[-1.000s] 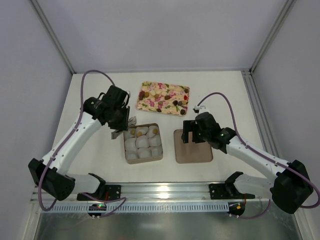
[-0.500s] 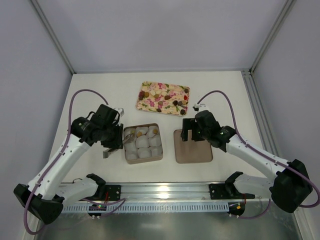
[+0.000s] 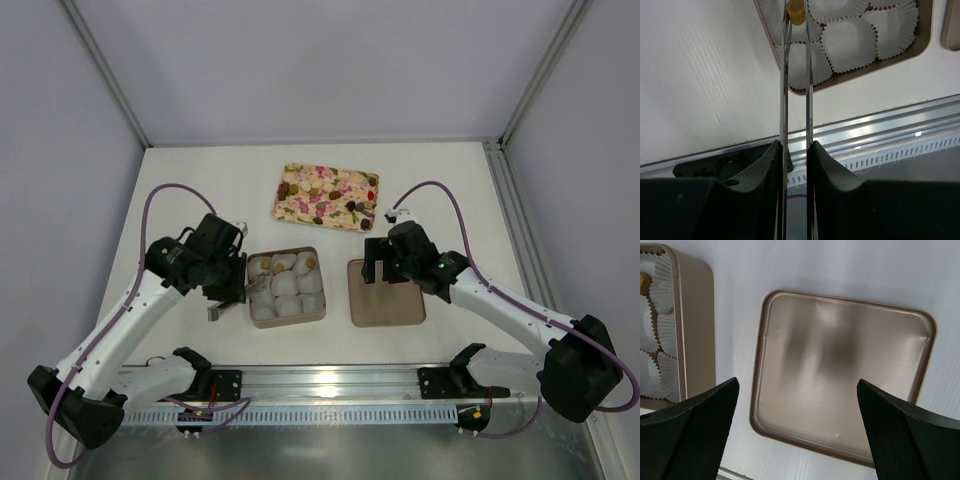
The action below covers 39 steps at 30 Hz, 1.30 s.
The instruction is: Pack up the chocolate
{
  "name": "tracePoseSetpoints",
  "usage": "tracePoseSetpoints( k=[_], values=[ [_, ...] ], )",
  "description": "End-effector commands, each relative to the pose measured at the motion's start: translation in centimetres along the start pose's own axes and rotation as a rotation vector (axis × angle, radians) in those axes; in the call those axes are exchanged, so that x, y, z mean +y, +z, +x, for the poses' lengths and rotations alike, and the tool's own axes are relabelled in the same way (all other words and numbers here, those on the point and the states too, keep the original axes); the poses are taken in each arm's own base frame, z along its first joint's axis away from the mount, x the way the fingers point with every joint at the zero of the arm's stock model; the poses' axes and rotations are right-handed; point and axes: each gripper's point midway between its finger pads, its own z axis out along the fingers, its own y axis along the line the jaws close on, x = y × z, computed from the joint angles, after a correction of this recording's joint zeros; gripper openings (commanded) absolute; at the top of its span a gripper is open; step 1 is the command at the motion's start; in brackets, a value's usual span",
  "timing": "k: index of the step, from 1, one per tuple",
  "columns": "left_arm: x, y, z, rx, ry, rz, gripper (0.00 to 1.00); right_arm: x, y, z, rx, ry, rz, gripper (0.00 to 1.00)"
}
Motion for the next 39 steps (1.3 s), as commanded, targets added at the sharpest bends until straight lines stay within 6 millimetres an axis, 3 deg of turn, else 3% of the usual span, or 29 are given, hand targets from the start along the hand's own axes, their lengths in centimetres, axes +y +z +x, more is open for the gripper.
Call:
tracePoseSetpoints(
  k=[1, 24, 30, 36, 39],
  values=[
    [0.5, 0.1, -0.5, -0.036, -0.028, -0.037, 0.28, 0.7, -0.2, -2.1, -0.055, -0.001, -0.017, 1.0],
    [0.4, 0.0, -1.0, -0.043, -0.021, -0.046, 0.4, 1.0, -0.2, -2.3, -0.061, -0.002, -0.028, 1.0],
    [-1.3, -2.6, -3.8, -0.12, -0.004, 0.016, 0.4, 1.0, -0.4, -2.7, -0.069, -0.008, -0.025, 1.0],
    [-2.8, -5.6, -10.0, -0.273, 0.026, 0.009, 0.44, 1.0, -0.6, -2.9, -0.072, -0.013, -0.022, 1.0],
    [-3.0, -3.9, -13.2, -0.28, 0.061, -0.044, 0.45, 1.0, -0.7, -3.0, -0.075, -0.013, -0.023, 1.0]
  ],
)
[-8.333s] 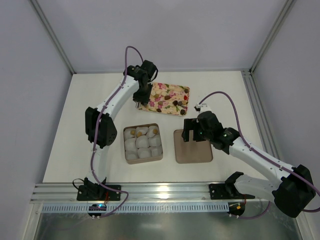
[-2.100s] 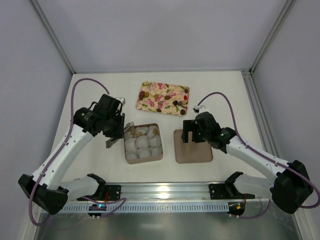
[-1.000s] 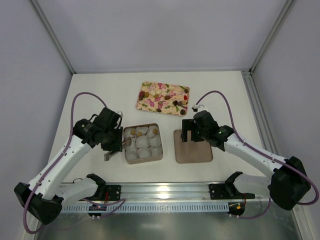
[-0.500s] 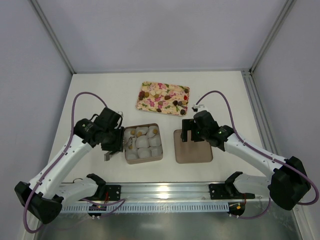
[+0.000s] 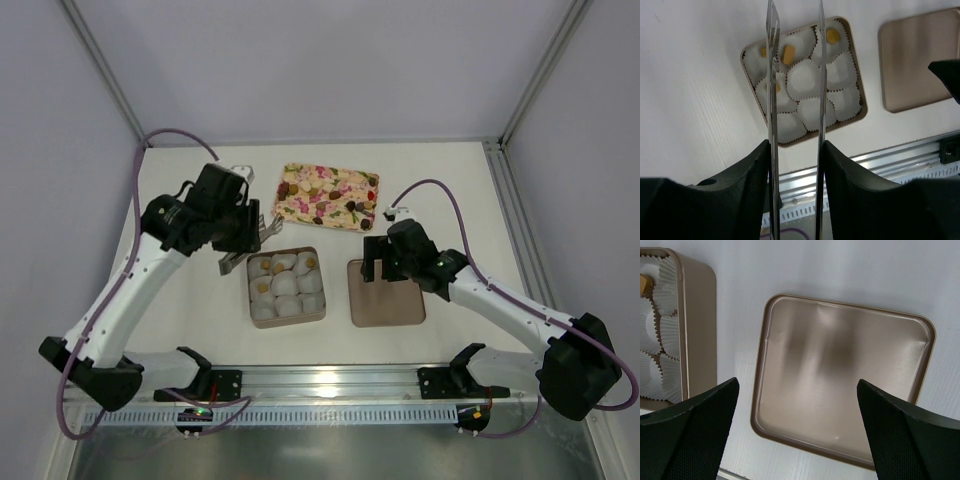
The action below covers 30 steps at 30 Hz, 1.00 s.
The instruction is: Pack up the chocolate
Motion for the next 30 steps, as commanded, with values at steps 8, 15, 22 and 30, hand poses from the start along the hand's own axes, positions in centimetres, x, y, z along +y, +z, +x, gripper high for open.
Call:
tracePoseSetpoints(
  k=[8, 15, 22, 30],
  values=[
    [0.7, 10.7, -10.2, -0.024, 0.142, -0.234, 0.43, 0.5, -1.2, -2.7, -0.08, 0.001, -0.013, 1.0],
    [0.8, 14.6, -14.0, -0.046, 0.187, -0.291, 0.42, 0.2, -1.4, -2.5, -0.086, 0.014, -0.006, 1.0],
    [1.4, 17.7, -14.5, 0.0, 0.191, -0.305, 0.41, 0.3, -1.4, -2.8, -0.095, 0.013, -0.011, 1.0],
    [1.9, 20.4, -13.8, 0.039, 0.201, -0.316, 0.41, 0.3, -1.3, -3.0, -0.09, 0.005, -0.007, 1.0]
  ],
)
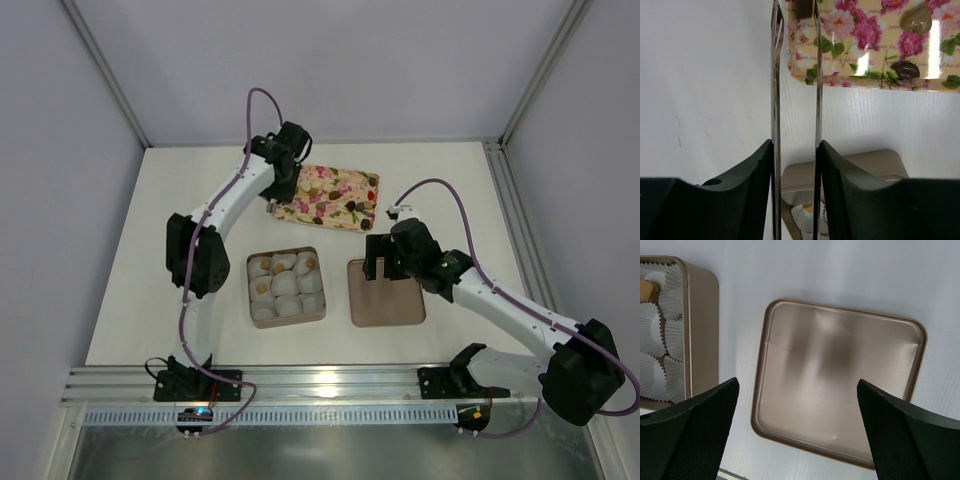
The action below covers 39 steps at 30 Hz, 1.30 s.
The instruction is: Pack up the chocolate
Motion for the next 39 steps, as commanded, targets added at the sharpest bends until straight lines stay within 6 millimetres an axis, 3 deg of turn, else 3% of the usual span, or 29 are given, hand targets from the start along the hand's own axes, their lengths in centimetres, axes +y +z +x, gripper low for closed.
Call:
tracePoseSetpoints(
  k=[1, 22, 28, 35, 39],
  values=[
    [0.2, 0.3, -1.5, -0.05, 0.005, -0.007, 0.41, 0.4, -0.5, -2.1, -0.056, 0.003, -0.008, 1.0],
    [-0.7, 2.4, -1.4, -0.021, 0.013, 0.021, 0.38, 0.3, -0.3, -1.8, -0.045, 0.007, 0.0, 1.0],
    [-0.7, 2.7, -1.5, -0.02, 0.009, 0.019, 0.31, 0.2, -0.3, -1.7, -0.042, 0.007, 0.001, 1.0],
    [-0.1, 1.0, -1.7, -0.03, -0.003, 0.01, 0.22, 0.0, -0.5, -1.6, -0.048, 0.008, 0.004, 1.0],
    [0.6, -1.6, -2.0, -0.057, -0.016, 0.017, 0.18, 0.0, -0.5, -1.5, -0.046, 0.007, 0.003, 1.0]
  ],
)
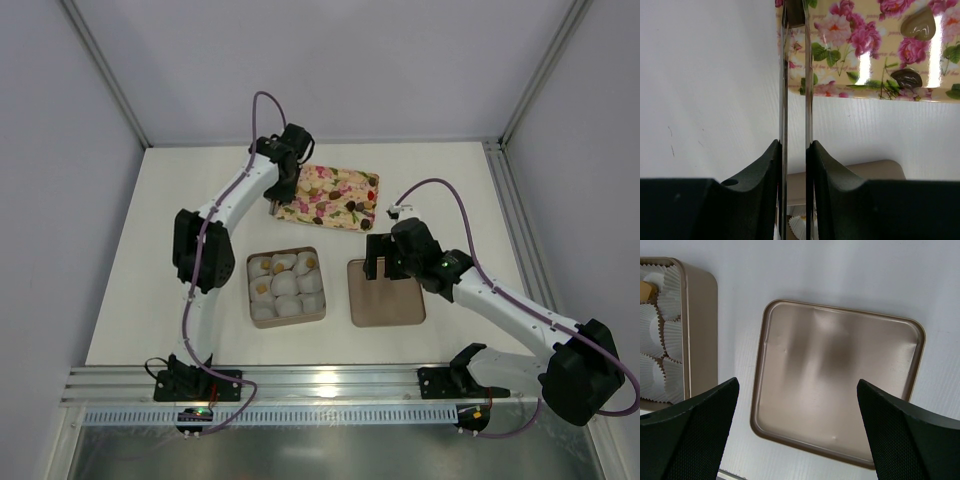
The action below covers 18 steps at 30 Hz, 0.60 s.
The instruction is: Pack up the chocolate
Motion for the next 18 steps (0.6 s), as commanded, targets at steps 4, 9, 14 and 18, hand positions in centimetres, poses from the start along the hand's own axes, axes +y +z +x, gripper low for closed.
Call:
tracePoseSetpoints(
  k=[4, 9, 14, 18],
  values=[
    [1.6, -6.2, -1.5, -0.108, -0.043, 0.03, 0.15, 0.1, -0.6, -1.4, -0.046, 0.006, -0.001, 1.0],
    [1.6, -7.8, -0.8, -0.113, -0.056, 0.06, 0.13, 0.2, -0.9, -1.5, -0.054, 0.015, -0.008, 1.0],
    [1.5, -9.6, 0.2, -0.135, -0.074, 0.113, 0.13, 0.1, -0.9, -1.2, -0.05, 0.016, -0.008, 1.0],
    [1.4, -9.6, 0.8, -0.133, -0.066, 0.12, 0.13, 0.2, -0.8, -1.1, -0.048, 0.017, -0.012, 1.0]
  ],
)
